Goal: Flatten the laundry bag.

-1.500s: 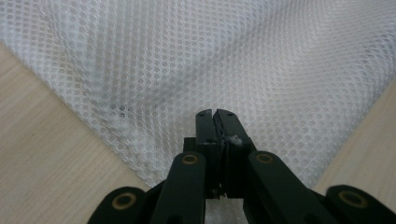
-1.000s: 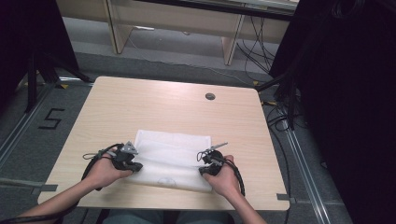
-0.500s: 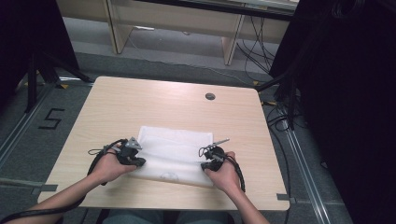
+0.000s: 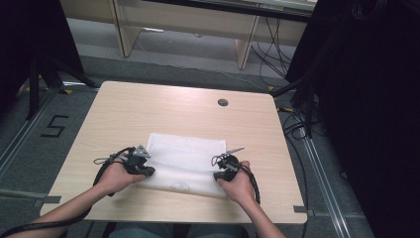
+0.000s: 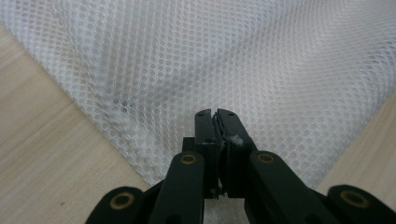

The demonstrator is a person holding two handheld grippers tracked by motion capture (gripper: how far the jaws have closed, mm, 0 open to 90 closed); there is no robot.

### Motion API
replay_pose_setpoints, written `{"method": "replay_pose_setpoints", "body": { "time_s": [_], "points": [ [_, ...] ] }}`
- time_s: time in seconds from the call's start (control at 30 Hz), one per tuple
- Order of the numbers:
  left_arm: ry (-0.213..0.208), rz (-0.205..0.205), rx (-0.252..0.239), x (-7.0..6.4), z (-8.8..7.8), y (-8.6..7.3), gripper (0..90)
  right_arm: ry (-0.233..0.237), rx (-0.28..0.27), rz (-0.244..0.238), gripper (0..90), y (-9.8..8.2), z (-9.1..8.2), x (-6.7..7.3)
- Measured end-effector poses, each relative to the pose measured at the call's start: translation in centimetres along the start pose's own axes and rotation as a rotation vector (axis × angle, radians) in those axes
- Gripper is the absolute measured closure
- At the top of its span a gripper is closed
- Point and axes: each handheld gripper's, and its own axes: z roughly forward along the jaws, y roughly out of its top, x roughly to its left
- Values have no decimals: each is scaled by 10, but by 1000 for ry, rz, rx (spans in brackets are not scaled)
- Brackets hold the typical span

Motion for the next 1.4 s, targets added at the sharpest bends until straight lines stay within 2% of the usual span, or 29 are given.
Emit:
{"method": "replay_pose_setpoints", "body": {
  "time_s": [0.1, 0.17, 0.2, 0.23, 0.3, 0.37, 0.43, 0.5, 0.53, 0.57, 0.67, 0.7, 0.73, 0.8, 0.87, 0.97, 1.0, 1.03, 1.1, 1.17, 1.2, 1.3, 1.33, 1.4],
  "points": [
    [-3, 5, -1, 0, 0, 0, 855, -4, -5, -7, 900, -1, 0, 0],
    [-9, 24, 6, 1, -1, 0, 847, -5, -8, -8, 900, -1, 0, 0],
    [-10, -4, -14, 0, 0, -1, 818, -4, -11, -7, 900, -1, 0, 0],
    [-28, -12, -16, 0, 0, -1, 794, -3, -10, -5, 900, -1, 0, 0],
    [-26, -13, -28, 0, -1, -1, 756, 1, -10, -6, 900, -1, 0, 0],
    [-31, 6, -33, 0, -3, -1, 727, 5, -10, -9, 896, -1, 0, 0],
    [-36, -6, -54, -2, -6, 0, 690, 6, -11, -5, 871, -1, 0, 0],
    [-32, 3, -92, -8, -10, 1, 649, 3, -9, -13, 835, 1, -2, 1],
    [-31, 11, -103, -10, -11, 2, 640, 4, 0, 2, 821, 2, -4, 4],
    [-37, 29, -114, -13, -13, 3, 633, -5, -12, -19, 813, 3, -6, 3],
    [-62, 57, -126, -20, -12, 5, 608, -33, -52, -57, 788, 9, -13, 3],
    [-63, 80, -121, -21, -12, 6, 604, -28, -54, -34, 776, 12, -16, 5],
    [-68, 80, -122, -23, -9, 6, 600, -32, -62, -42, 762, 14, -17, 4],
    [-63, 98, -117, -24, -7, 6, 596, -34, -59, -42, 733, 21, -15, 3],
    [-83, 102, -127, -26, -6, 6, 583, -34, -58, -67, 702, 28, -10, 2],
    [-98, 107, -131, -28, -4, 5, 563, -25, -54, -80, 664, 38, -2, 4],
    [-98, 121, -142, -29, -3, 5, 555, -22, -45, -75, 645, 43, 1, 5],
    [-99, 116, -131, -29, -2, 4, 544, -14, -51, -77, 623, 47, 4, 5],
    [-103, 147, -124, -29, -2, 4, 539, -13, -41, -69, 607, 54, 9, 6],
    [-99, 153, -123, -29, -1, 4, 535, -17, -48, -73, 587, 58, 13, 6],
    [-98, 135, -121, -29, -1, 3, 533, -21, -43, -71, 575, 61, 15, 7],
    [-110, 133, -132, -31, 0, 3, 533, -26, -41, -86, 539, 67, 21, 5],
    [-106, 159, -126, -30, -1, 4, 533, -23, -35, -87, 529, 68, 23, 5],
    [-113, 149, -129, -33, 0, 4, 534, -17, -30, -82, 511, 70, 27, 3]
  ]
}}
